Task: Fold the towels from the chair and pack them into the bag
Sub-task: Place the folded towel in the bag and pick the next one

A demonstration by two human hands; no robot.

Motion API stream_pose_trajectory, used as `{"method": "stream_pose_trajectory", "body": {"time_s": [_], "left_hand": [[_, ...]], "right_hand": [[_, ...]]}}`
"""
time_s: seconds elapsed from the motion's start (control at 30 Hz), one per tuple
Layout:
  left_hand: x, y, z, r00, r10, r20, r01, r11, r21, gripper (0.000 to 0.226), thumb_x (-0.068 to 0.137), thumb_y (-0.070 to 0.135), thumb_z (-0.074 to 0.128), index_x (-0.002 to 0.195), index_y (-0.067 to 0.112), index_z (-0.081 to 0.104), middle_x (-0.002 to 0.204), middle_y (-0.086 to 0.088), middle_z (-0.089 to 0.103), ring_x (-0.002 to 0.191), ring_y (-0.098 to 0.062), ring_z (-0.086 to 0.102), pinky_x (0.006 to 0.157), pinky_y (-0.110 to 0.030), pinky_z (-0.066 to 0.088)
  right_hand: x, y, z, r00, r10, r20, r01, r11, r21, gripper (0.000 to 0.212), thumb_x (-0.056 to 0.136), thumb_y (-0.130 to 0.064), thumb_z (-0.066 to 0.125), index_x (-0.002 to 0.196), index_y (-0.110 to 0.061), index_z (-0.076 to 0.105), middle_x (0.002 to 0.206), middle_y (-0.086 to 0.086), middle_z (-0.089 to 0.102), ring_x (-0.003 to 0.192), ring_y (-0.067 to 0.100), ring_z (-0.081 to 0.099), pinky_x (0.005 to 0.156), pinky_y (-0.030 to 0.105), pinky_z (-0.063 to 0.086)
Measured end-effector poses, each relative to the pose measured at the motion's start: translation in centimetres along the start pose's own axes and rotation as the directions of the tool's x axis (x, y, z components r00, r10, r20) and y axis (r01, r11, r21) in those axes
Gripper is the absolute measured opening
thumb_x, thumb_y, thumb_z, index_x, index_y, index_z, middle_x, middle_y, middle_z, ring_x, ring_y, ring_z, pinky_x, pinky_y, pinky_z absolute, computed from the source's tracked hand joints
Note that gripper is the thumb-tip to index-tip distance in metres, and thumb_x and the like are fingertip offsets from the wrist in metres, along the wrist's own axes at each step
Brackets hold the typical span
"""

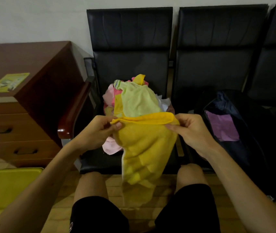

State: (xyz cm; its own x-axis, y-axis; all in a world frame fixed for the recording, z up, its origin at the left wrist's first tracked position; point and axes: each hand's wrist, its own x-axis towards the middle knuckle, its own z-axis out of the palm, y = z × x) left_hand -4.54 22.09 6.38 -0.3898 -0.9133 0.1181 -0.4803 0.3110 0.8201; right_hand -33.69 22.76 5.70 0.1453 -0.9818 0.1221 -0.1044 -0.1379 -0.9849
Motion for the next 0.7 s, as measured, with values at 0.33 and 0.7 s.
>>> {"method": "stream_pose_trajectory", "body": {"time_s": [0.33,0.7], "left_hand": [[-0.9,0.1,0.8,0.990,-0.096,-0.099,0.071,0.970,-0.233,0.039,0.095,0.033,0.048,0.104,0.000,0.066,0.097,-0.006,0.075,0.096,-0.025,0.072,0.085,-0.035,0.060],[0.6,3.1,4.3,0.956,-0.082,-0.283,-0.032,0.925,-0.378,0.052,0.100,0.040,0.043,0.108,-0.009,0.058,0.106,-0.024,0.064,0.097,-0.031,0.065,0.080,-0.035,0.058]], "right_hand": [[-1.1,-0.9,1.0,0.999,0.046,-0.002,-0.045,0.989,0.142,0.023,0.076,-0.027,0.069,0.090,-0.008,0.074,0.086,0.006,0.077,0.080,0.017,0.074,0.067,0.023,0.056],[-1.4,-0.9,1.1,0.982,0.162,-0.093,-0.103,0.886,0.452,0.029,0.095,-0.029,0.054,0.108,-0.007,0.069,0.104,0.009,0.072,0.097,0.019,0.069,0.080,0.028,0.057]]}}
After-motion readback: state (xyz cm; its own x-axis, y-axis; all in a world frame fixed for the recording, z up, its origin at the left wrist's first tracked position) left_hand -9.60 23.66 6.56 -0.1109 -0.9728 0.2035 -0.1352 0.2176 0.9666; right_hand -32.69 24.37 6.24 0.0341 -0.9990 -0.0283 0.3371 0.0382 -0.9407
